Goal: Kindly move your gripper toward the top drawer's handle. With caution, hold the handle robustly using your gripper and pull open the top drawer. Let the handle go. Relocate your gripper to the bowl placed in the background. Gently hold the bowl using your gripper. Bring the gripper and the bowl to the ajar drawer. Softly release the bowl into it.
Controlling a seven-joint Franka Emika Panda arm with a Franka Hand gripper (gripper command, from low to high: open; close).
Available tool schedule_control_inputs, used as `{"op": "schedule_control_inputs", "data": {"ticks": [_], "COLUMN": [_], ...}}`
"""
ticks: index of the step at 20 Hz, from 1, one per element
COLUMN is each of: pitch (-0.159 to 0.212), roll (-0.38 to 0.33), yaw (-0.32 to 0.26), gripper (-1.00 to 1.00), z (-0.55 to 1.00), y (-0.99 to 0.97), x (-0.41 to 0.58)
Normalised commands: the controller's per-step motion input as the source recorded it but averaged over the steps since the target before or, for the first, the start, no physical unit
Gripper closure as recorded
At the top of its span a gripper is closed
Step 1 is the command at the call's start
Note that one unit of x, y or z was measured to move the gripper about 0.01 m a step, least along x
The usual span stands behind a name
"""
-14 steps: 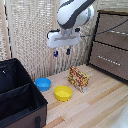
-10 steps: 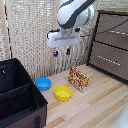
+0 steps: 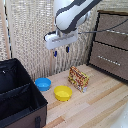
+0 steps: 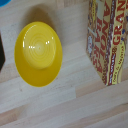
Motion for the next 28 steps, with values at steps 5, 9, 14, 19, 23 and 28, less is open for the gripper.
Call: {"op": "schedule_control_inputs", "data": {"ticks": [5, 9, 14, 19, 23, 28], "pitch": [0.03, 0.092, 0.073, 0.022, 0.019, 0.021], "roll": [-0.219, -0.16, -0.297, -0.375, -0.375, -0.375], "yaw": [0.093, 0.107, 0.125, 0.137, 0.14, 0.141], "gripper": [-1.0, -1.0, -1.0, -1.0, -1.0, -1.0], "z": [0.6, 0.67, 0.28, 0.01, -0.01, -0.01], "y": [0.33, 0.42, 0.18, 0.01, 0.0, 0.0], "x": [0.42, 0.257, 0.119, 0.034, 0.0, 0.0]}}
